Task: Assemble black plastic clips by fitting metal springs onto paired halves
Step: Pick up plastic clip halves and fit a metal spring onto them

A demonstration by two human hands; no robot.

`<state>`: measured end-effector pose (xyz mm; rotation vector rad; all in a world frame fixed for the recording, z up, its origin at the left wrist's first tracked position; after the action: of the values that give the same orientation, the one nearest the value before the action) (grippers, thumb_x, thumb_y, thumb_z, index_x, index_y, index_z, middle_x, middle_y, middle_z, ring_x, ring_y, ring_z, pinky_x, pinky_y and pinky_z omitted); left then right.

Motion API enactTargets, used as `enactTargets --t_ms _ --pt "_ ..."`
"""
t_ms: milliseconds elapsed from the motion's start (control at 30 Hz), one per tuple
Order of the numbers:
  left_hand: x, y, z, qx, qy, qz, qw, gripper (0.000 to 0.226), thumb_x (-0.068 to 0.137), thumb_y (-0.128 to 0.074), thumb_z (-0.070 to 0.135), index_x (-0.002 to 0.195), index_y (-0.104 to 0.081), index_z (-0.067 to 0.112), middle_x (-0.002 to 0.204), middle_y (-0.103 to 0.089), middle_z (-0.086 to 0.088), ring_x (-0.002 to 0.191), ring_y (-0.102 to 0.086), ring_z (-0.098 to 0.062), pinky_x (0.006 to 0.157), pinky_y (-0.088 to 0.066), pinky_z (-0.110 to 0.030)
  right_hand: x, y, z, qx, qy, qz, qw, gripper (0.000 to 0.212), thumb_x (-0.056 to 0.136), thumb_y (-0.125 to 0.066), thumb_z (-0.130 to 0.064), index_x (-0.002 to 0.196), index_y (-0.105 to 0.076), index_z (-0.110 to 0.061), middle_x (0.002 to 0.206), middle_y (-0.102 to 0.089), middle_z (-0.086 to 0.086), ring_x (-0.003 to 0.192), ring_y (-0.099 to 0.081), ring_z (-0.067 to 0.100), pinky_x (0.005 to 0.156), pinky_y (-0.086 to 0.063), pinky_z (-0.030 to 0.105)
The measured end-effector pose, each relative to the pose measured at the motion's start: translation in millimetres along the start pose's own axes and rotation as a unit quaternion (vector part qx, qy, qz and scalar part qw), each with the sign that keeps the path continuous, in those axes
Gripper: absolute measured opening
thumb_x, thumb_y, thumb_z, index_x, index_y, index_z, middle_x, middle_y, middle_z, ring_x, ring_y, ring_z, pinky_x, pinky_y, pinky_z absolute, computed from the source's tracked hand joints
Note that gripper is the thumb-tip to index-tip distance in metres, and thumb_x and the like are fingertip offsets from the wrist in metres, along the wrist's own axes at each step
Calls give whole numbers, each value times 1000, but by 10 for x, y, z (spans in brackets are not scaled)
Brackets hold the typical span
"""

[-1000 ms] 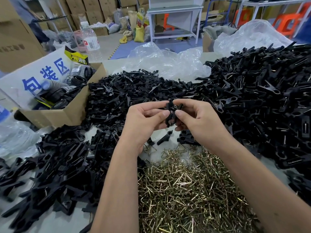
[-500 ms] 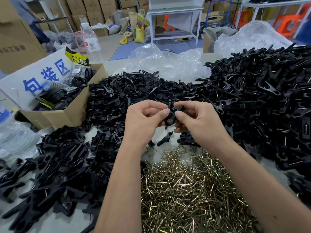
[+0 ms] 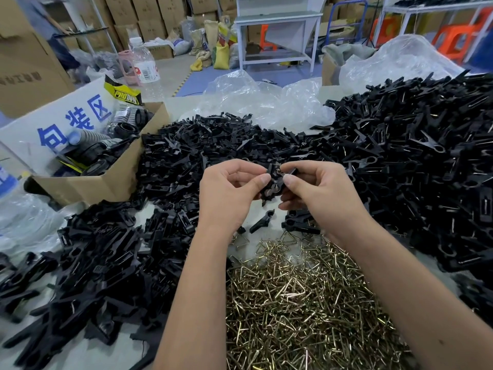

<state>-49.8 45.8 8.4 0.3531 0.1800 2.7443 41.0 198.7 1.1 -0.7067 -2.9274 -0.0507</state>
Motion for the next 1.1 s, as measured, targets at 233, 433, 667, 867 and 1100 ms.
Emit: enactTargets --t_ms 233,433,667,867,1100 --pt "0 -22 17 -5 -1 -9 1000 11 83 -87 18 85 -81 27 78 -78 -2 79 -77 -24 82 -63 -53 -17 -36 -14 -31 20 -19 999 18 100 -65 -4 107 -73 -19 74 -77 5 67 -75 19 65 -64 33" --pt "12 -24 3 8 -4 -3 1000 11 82 -87 21 83 -80 29 78 -78 0 80 -76 -24 82 -62 -53 -14 -26 -23 -13 11 -12 1000 16 100 -64 -3 107 -73 -13 72 -75 3 65 -74 19 63 -63 32" --pt "-4 -48 20 -1 -2 -15 1000 11 83 -86 18 84 -81 28 78 -78 -2 80 -77 -24 83 -62 -54 -18 -28 -22 -24 22 -12 999 15 100 -65 -4 108 -73 -14 75 -77 4 67 -76 21 67 -65 38" --pt "-13 -48 75 -9 -17 -58 998 12 83 -87 16 89 -82 26 84 -79 0 85 -76 -20 83 -63 -45 -40 -13 -38 -5 34 2 999 10 98 -69 -6 105 -75 -10 76 -76 9 70 -76 23 67 -65 40" --pt "-13 30 105 -24 -31 -68 997 33 60 -98 24 88 -80 23 87 -79 -3 84 -77 -23 78 -63 -36 -84 -75 -126 0 55 1 998 9 93 -77 -13 96 -72 -7 77 -77 12 67 -77 31 64 -65 38"
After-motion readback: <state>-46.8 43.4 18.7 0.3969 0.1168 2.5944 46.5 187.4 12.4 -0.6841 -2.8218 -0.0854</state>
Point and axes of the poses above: each hand's wrist, its own x-axis towards the middle knuckle, its own y-axis out of the back of the hand, z = x × y, the point moved 6 cm from there along x, towards the middle knuckle
